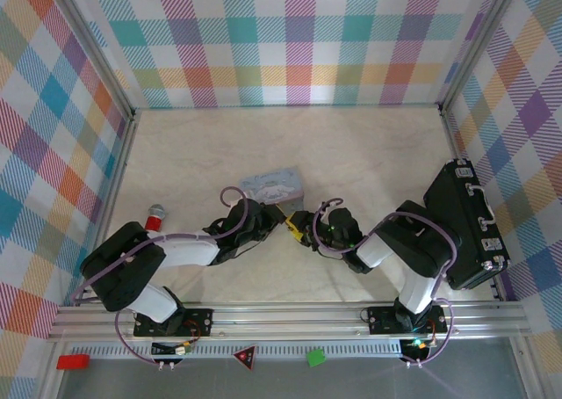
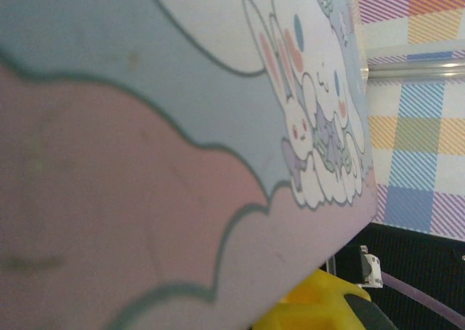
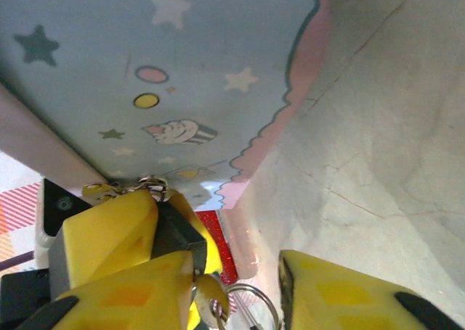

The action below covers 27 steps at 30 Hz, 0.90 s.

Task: Unlock a padlock with a key

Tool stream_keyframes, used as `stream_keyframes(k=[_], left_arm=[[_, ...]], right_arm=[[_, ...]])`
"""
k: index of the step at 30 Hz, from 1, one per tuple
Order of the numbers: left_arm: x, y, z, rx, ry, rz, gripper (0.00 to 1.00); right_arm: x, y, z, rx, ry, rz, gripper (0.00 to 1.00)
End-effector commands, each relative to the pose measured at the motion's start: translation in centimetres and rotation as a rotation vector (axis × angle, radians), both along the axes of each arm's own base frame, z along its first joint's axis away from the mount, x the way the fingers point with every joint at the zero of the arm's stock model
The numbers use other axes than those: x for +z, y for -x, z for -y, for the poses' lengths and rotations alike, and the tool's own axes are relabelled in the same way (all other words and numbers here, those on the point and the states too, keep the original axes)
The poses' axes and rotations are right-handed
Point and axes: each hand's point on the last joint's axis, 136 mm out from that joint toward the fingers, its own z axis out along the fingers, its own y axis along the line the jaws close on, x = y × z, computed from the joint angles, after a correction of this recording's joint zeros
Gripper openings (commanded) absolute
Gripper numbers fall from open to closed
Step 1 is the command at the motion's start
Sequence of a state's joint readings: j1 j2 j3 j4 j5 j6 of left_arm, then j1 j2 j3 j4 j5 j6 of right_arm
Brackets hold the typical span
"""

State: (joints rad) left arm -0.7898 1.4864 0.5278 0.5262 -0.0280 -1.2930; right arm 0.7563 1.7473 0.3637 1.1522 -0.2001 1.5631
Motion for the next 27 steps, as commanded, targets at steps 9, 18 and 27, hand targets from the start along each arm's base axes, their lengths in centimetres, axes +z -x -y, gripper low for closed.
stream_keyframes(k=[9, 18, 27], left_arm=[[1.4, 0.8, -0.3, -0.095, -0.019, -0.012, 0.03], [1.5, 0.6, -1.5, -0.111, -0.057, -0.02, 0.02], [2.3, 0.6, -1.0, -0.144, -0.042, -0.001, 0.02]], right_arm=[[-0.9, 3.7, 1.9, 0.325, 0.362, 0.152, 0.43], [2.9, 3.4, 3.7, 0.418, 0.61, 0.57, 0.44], [5.4, 6.4, 2.1, 0.485, 0.743, 1.229, 0.45]])
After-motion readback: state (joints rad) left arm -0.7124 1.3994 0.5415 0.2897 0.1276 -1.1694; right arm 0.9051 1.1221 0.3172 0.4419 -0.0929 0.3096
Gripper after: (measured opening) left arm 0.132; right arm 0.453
